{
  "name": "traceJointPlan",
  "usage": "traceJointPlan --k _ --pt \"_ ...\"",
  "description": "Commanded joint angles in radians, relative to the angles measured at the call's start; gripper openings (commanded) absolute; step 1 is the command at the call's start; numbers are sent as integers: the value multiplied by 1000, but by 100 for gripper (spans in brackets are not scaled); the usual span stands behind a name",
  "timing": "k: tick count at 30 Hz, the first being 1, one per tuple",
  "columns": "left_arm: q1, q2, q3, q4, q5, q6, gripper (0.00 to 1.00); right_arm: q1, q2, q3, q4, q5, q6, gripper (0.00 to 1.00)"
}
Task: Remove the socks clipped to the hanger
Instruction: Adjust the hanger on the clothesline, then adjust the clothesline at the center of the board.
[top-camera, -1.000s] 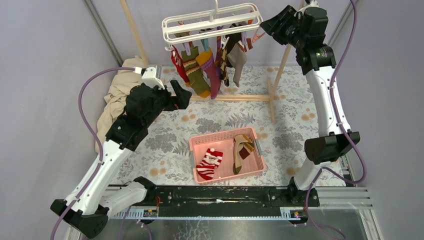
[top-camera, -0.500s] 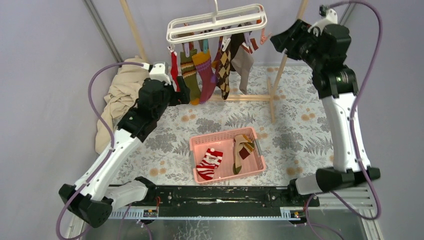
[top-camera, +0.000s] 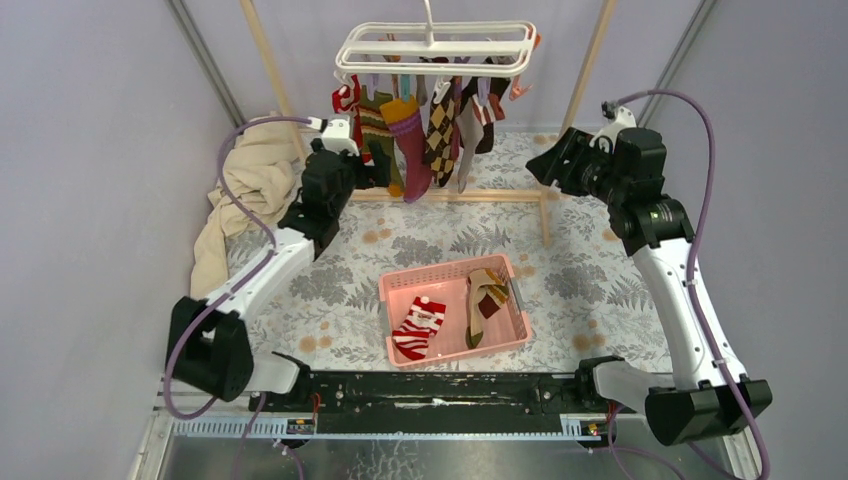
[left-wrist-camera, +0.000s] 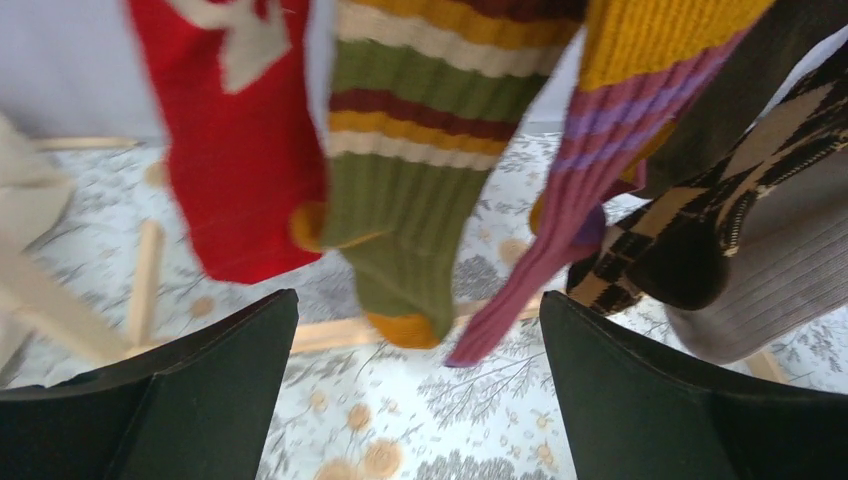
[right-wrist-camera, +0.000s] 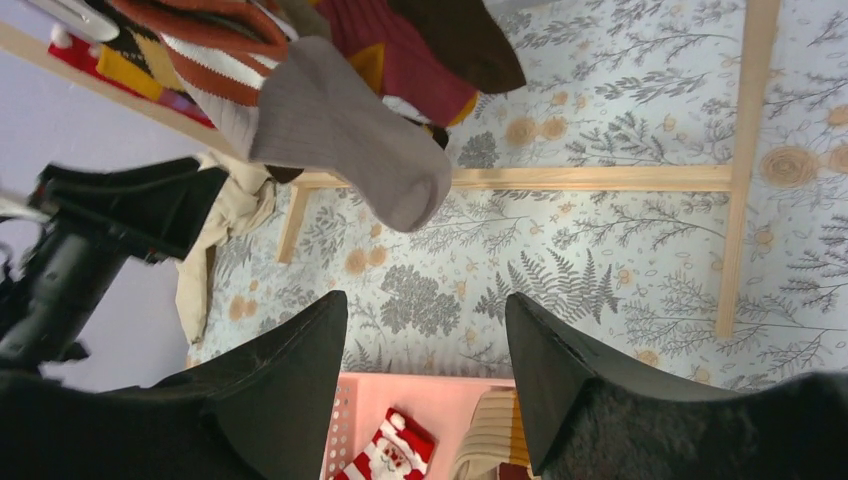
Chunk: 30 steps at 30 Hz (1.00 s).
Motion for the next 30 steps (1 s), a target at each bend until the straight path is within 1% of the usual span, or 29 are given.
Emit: traceJointPlan --k 1,6,10,13,19,21,22,23,30 --pt "29 99 -7 329 182 0 99 -4 -73 -27 63 -75 -21 66" --pt "51 189 61 371 260 -1 98 -4 -108 -72 43 -103 -35 66" --pt "54 233 110 385 323 -29 98 -4 -115 -105 58 -127 -33 66" --pt "54 249 120 409 338 -48 98 -3 -110 -118 75 -149 -20 66" --pt "54 297 162 401 350 -53 98 -4 -110 -130 83 -168 -19 66" --pt "54 304 164 410 352 -64 96 -4 -113 -132 84 -169 -19 66" --pt "54 305 165 413 349 -69 93 -4 -113 -132 84 -172 -19 66" --pt "54 310 167 413 345 -70 87 -4 -113 -128 82 -173 -19 66" --pt "54 335 212 371 344 -89 41 -4 -112 -122 69 -192 -33 66"
